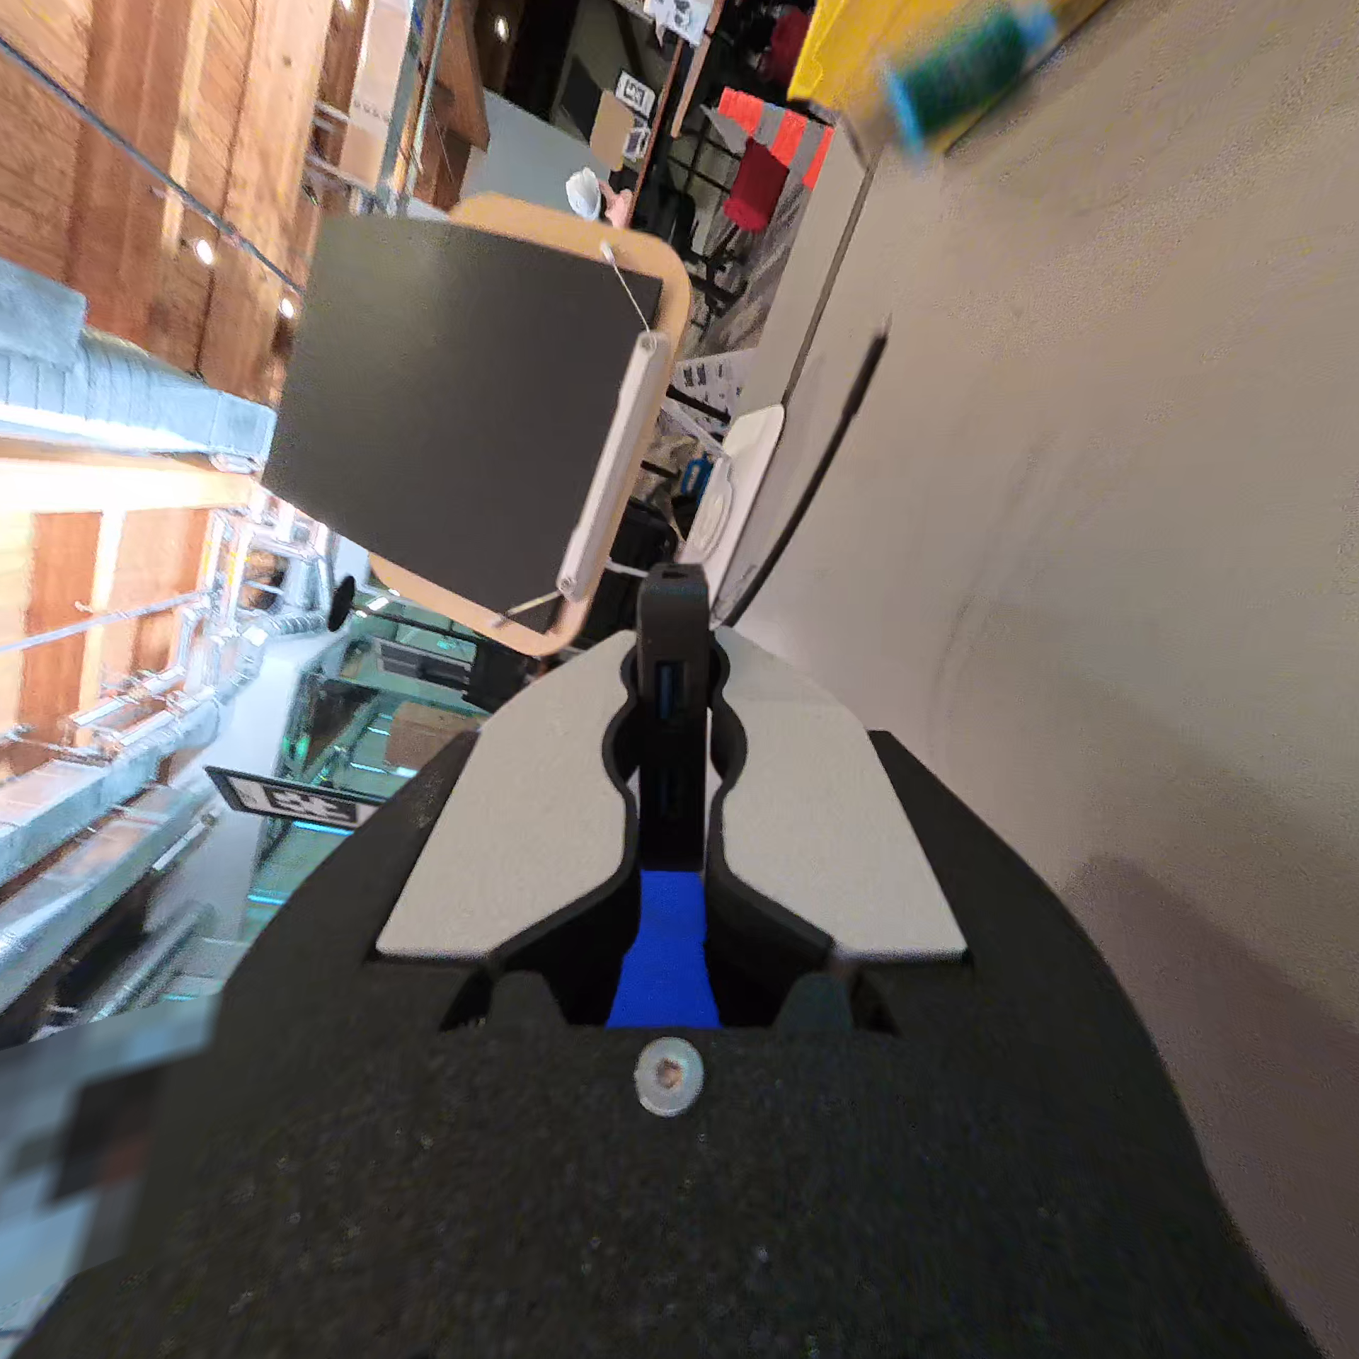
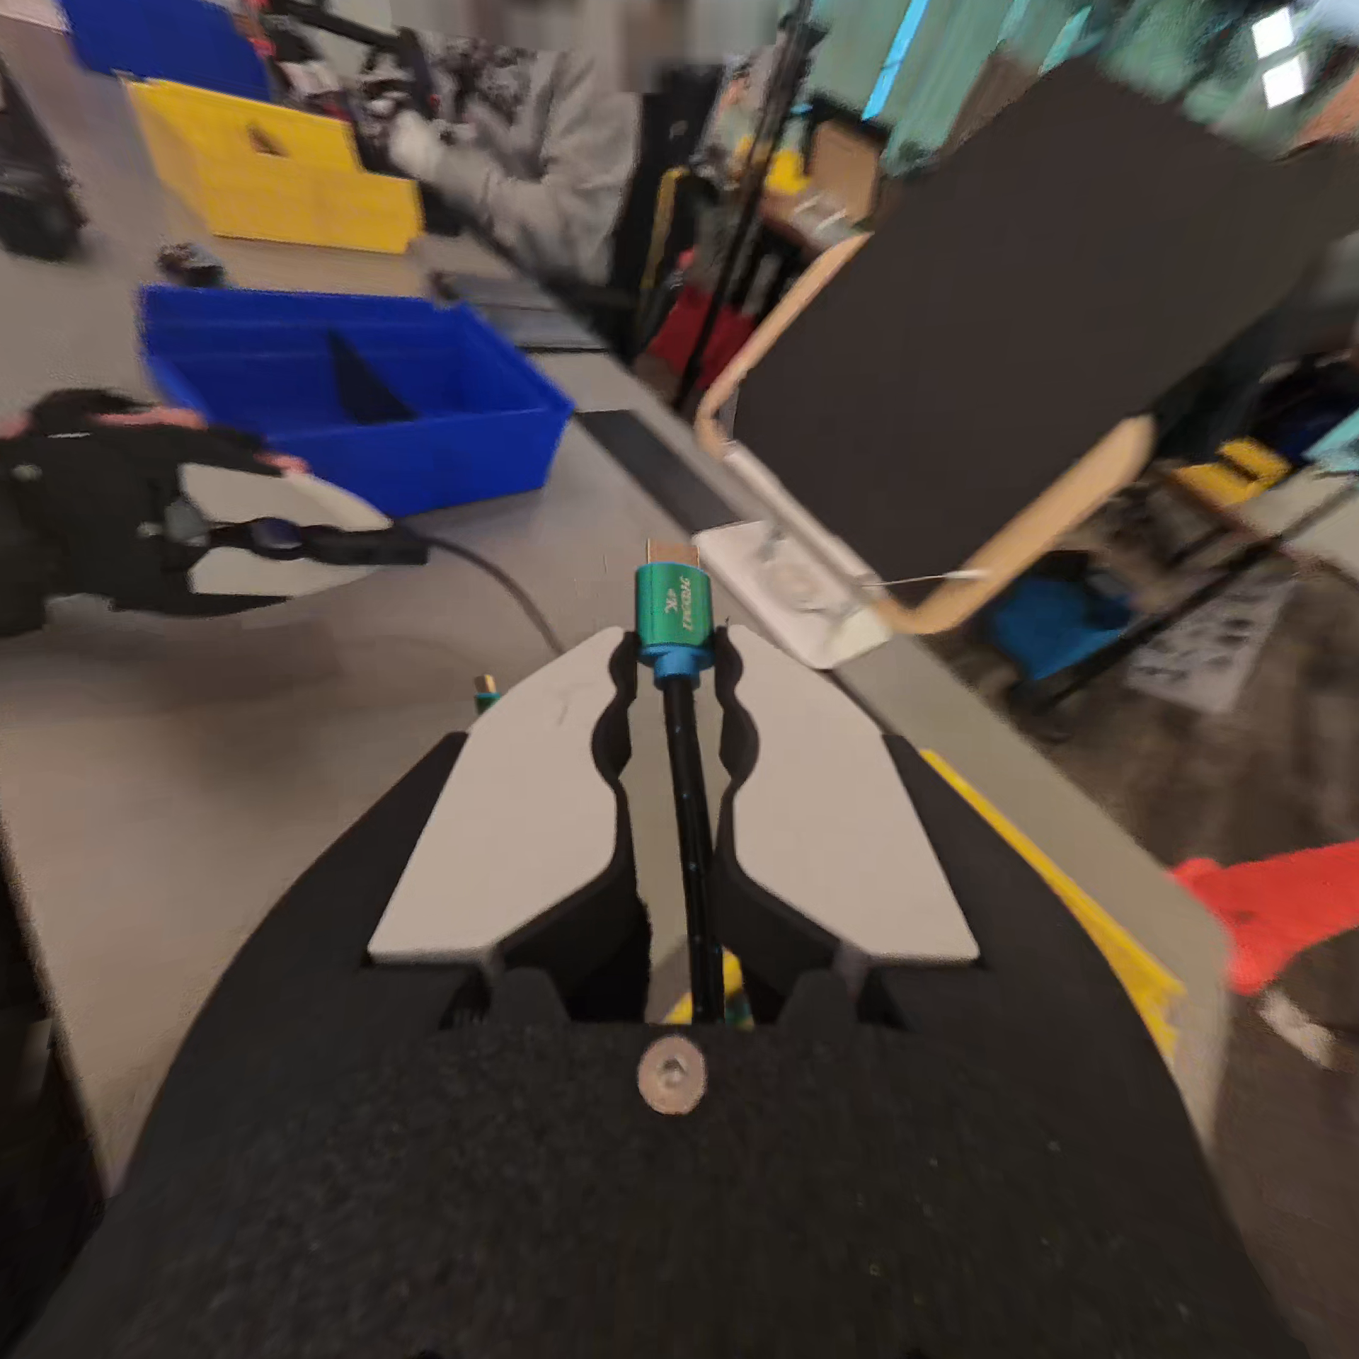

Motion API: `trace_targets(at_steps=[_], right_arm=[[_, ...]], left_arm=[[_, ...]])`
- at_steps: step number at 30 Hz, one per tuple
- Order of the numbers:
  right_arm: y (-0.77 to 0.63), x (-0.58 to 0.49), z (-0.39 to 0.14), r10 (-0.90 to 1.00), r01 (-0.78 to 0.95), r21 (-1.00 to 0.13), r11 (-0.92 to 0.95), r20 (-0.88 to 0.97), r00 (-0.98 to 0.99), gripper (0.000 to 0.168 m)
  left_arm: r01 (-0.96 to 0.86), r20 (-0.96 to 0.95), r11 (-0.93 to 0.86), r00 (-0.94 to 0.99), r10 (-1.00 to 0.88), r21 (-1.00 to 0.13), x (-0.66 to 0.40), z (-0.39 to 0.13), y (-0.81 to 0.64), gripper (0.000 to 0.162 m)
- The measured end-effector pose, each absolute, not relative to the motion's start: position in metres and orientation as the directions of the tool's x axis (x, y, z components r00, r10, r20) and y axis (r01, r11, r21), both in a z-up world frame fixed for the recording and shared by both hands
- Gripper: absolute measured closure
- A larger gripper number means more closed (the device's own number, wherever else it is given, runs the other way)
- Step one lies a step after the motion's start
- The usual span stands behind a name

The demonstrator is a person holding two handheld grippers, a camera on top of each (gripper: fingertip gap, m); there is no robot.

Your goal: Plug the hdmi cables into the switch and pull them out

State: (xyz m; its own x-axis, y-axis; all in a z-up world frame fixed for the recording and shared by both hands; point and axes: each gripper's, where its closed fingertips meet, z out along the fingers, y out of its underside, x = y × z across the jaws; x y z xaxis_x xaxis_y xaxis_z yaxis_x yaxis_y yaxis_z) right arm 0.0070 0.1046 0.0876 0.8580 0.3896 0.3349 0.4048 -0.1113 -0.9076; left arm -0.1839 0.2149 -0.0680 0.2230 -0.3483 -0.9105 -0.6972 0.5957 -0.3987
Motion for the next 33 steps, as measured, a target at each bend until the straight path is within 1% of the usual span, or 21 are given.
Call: trace_targets(at_steps=[3, 5, 6, 8, 10, 12, 14, 15, 19, 22, 24, 26, 28, 30, 32, 33], right_arm=[[0.089, 0.053, 0.125, 0.217, 0.473, -0.880, -0.027, 0.457, 0.863, 0.148], [0.087, 0.090, 0.133, 0.111, 0.486, -0.873, -0.044, 0.480, 0.870, 0.148], [0.089, 0.105, 0.129, 0.106, 0.480, -0.875, -0.056, 0.473, 0.875, 0.148], [0.099, 0.136, 0.104, 0.153, 0.456, -0.880, -0.137, 0.436, 0.887, 0.148], [0.109, 0.167, 0.064, 0.215, 0.428, -0.859, -0.280, 0.378, 0.900, 0.148], [0.117, 0.192, 0.027, 0.254, 0.399, -0.835, -0.378, 0.321, 0.913, 0.149], [0.125, 0.201, -0.009, 0.334, 0.330, -0.819, -0.470, 0.182, 0.925, 0.148], [0.130, 0.206, -0.027, 0.357, 0.332, -0.791, -0.514, 0.155, 0.921, 0.148], [0.146, 0.228, -0.081, 0.398, 0.438, -0.636, -0.636, 0.216, 0.892, 0.148], [0.149, 0.206, -0.100, 0.556, 0.553, -0.572, -0.606, 0.192, 0.808, 0.148], [0.147, 0.184, -0.108, 0.684, 0.665, -0.542, -0.514, 0.209, 0.699, 0.148], [0.147, 0.177, -0.118, 0.761, 0.758, -0.475, -0.446, 0.244, 0.601, 0.148], [0.150, 0.181, -0.127, 0.787, 0.798, -0.407, -0.444, 0.249, 0.564, 0.148], [0.155, 0.185, -0.125, 0.788, 0.813, -0.382, -0.440, 0.269, 0.553, 0.147], [0.154, 0.188, -0.111, 0.775, 0.811, -0.380, -0.446, 0.290, 0.562, 0.137], [0.153, 0.188, -0.099, 0.755, 0.790, -0.412, -0.454, 0.293, 0.587, 0.129]], left_arm=[[-0.712, -0.891, 0.559, 0.221, -0.397, -0.426, -0.183, -0.078, 0.216, 0.149], [-0.705, -0.899, 0.578, 0.208, -0.386, -0.412, -0.180, -0.079, 0.212, 0.149], [-0.707, -0.905, 0.587, 0.190, -0.380, -0.395, -0.178, -0.081, 0.210, 0.149], [-0.717, -0.922, 0.601, 0.158, -0.354, -0.354, -0.176, -0.085, 0.207, 0.149], [-0.722, -0.929, 0.608, 0.135, -0.344, -0.330, -0.175, -0.088, 0.204, 0.149], [-0.724, -0.925, 0.602, 0.136, -0.356, -0.338, -0.176, -0.090, 0.205, 0.149], [-0.724, -0.916, 0.592, 0.144, -0.373, -0.355, -0.176, -0.090, 0.207, 0.149], [-0.725, -0.911, 0.583, 0.151, -0.384, -0.366, -0.177, -0.091, 0.209, 0.149], [-0.731, -0.902, 0.567, 0.156, -0.402, -0.379, -0.178, -0.093, 0.212, 0.149], [-0.738, -0.908, 0.570, 0.141, -0.394, -0.361, -0.178, -0.096, 0.212, 0.149], [-0.738, -0.910, 0.574, 0.132, -0.393, -0.355, -0.177, -0.097, 0.211, 0.149], [-0.733, -0.910, 0.581, 0.125, -0.396, -0.354, -0.175, -0.098, 0.209, 0.149], [-0.730, -0.909, 0.585, 0.121, -0.398, -0.353, -0.174, -0.099, 0.207, 0.149], [-0.730, -0.912, 0.589, 0.115, -0.395, -0.347, -0.174, -0.100, 0.206, 0.148], [-0.728, -0.914, 0.593, 0.115, -0.390, -0.345, -0.175, -0.098, 0.205, 0.148], [-0.727, -0.913, 0.592, 0.118, -0.391, -0.348, -0.176, -0.098, 0.205, 0.149]])
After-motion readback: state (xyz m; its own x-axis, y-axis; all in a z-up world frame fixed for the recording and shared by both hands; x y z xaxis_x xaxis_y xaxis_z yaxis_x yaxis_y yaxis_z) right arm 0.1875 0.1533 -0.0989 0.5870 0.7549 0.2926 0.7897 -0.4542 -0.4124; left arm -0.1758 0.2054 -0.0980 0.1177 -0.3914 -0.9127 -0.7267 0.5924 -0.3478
